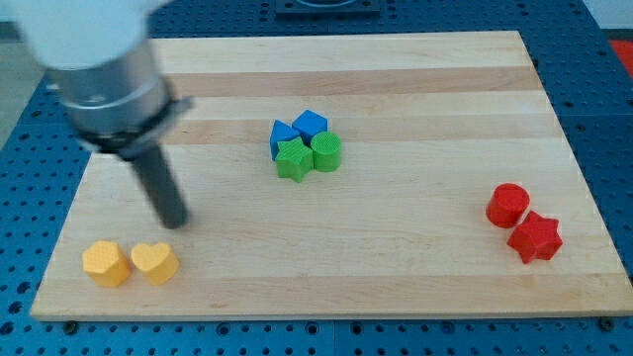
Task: Push yellow hexagon along with yellow heart towards the bottom center
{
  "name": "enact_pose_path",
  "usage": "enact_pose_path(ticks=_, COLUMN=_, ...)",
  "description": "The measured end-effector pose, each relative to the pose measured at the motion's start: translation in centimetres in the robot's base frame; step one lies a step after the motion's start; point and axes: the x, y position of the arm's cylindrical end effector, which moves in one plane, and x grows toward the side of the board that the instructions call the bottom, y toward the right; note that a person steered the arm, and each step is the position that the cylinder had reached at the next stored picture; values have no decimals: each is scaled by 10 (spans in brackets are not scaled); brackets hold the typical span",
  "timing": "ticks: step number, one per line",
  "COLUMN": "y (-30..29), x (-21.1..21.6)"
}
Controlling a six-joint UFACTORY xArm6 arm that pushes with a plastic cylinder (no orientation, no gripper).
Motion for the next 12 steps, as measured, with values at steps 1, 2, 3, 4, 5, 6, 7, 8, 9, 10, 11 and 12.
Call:
enact_pose_path(ticks=1, y=-95, x=0)
enact_pose_path(ticks=2, y=-94, x=0)
enact_pose_path(ticks=3, y=-96, x=4)
enact_pose_path(ticks=4, y=-95, x=19)
enact_pose_path(ticks=5, y=-95, x=44)
enact_pose_path(ticks=6, y=-93, x=58)
enact_pose_path(ticks=7, y=-63, x=60)
enact_pose_path(ticks=8, y=-28, x=66)
enact_pose_path(ticks=9, y=1, x=69)
enact_pose_path(ticks=10, y=32, x=69)
enact_pose_path(ticks=11, y=60, x=69)
enact_pose_path(ticks=12, y=90, x=69)
